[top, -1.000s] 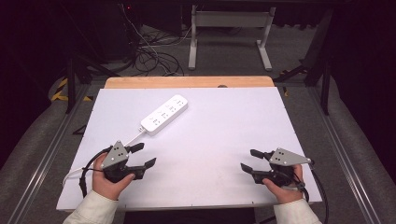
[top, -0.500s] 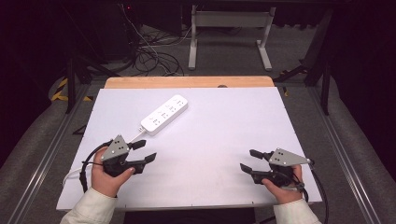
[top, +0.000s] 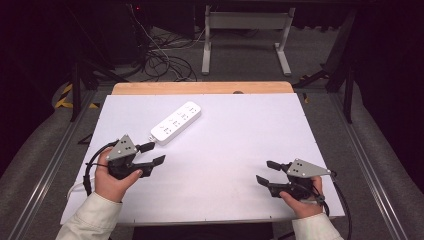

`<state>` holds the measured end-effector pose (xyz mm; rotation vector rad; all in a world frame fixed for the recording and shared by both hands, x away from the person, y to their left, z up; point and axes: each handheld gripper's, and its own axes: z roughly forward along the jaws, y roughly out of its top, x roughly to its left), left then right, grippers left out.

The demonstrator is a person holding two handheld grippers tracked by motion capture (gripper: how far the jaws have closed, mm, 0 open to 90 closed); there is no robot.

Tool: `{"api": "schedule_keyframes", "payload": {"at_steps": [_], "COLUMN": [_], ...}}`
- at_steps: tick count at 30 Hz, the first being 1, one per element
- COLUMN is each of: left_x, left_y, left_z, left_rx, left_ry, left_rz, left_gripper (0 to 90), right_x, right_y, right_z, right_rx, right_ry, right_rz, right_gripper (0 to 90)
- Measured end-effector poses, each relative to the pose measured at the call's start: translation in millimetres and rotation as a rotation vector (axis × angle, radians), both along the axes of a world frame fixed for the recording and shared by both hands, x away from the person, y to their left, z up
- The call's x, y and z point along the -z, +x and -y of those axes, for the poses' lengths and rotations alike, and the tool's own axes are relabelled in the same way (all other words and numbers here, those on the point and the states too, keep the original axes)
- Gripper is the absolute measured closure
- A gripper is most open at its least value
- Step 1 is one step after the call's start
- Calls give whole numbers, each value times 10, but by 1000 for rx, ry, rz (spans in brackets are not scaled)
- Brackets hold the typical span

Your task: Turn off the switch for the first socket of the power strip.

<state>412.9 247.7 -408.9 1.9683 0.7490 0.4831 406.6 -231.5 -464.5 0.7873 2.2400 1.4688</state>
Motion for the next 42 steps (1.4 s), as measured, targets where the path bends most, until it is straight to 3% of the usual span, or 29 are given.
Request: {"api": "schedule_keyframes", "payload": {"at_steps": [5,19,25,32,33,38,42], "left_x": [-68,-203,-272,-271,-264,-260,-252], "left_y": [48,196,329,534,598,716,843], "left_z": [-16,18,3,-35,-50,-61,-33], "left_rx": [0,-5,-10,-20,-20,-38,-59], "left_ry": [-7,23,29,11,24,20,58], "left_rz": [-5,-6,-13,-61,-66,-80,-82], "left_gripper": [420,471,621,788,834,896,897], "right_x": [-2,-3,-3,-3,-2,-2,-3], "right_y": [-2,-3,-1,-2,-1,-2,-2], "right_z": [1,2,3,3,4,2,1], "right_rx": [-3,-6,-6,-6,-6,-7,-6], "right_ry": [3,4,3,4,4,4,7], "right_rz": [1,1,1,1,1,0,2], "right_gripper": [358,355,353,353,353,352,349]}}
